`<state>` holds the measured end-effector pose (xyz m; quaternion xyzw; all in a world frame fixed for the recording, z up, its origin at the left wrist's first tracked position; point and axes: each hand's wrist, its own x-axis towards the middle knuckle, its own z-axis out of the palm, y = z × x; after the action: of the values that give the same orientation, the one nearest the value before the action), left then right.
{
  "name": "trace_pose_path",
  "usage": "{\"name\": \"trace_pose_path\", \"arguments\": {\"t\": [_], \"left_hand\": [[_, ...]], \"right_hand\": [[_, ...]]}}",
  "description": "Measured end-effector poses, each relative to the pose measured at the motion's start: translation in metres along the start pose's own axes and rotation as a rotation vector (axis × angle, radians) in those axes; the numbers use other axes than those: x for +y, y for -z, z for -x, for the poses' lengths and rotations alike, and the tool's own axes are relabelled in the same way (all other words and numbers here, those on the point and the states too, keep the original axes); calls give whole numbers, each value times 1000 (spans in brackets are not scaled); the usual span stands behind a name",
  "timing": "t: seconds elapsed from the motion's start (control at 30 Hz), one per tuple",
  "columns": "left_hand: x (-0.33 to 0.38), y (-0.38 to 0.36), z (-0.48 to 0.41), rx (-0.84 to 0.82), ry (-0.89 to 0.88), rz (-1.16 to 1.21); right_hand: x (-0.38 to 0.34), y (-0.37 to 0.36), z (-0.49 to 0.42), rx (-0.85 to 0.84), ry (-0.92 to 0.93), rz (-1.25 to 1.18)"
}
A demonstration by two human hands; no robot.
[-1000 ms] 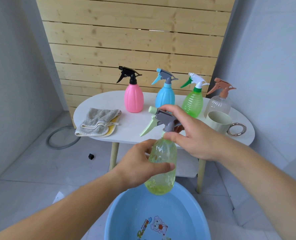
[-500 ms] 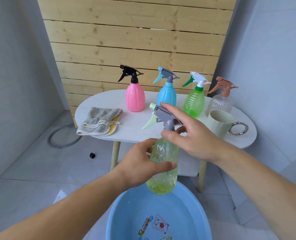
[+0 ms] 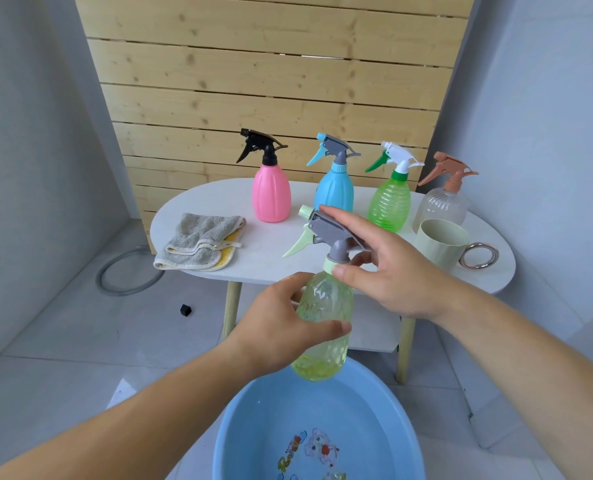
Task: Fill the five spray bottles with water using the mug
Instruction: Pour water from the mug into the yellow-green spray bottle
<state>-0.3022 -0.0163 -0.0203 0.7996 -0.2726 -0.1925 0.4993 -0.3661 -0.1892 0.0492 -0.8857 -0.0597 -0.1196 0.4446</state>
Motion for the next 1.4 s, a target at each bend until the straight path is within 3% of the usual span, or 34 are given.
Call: {"name": "trace_pose_path", "arguments": {"t": [0.33,0.5,0.67,0.87,1.1,1.4], "left_hand": [[-1,-1,1,-4,11,-71],[3,-3,4,-5,7,-81],[4,-2,4,-28,6,-30],[4,-3,3,-37,0,-38],[4,2,3,-52,-16,-4],[4,-6,6,18,-4,-49]], "right_hand": [[-3,7,-3,-129,-107,36],[-2,-1,-1,-54,-57,186],[-5,6,0,-99,-72,-8],[0,0,-3,-43,-59,2],[-7,13,-2,-138,-55,-128],[1,4,0,-13,-47,-116]]}}
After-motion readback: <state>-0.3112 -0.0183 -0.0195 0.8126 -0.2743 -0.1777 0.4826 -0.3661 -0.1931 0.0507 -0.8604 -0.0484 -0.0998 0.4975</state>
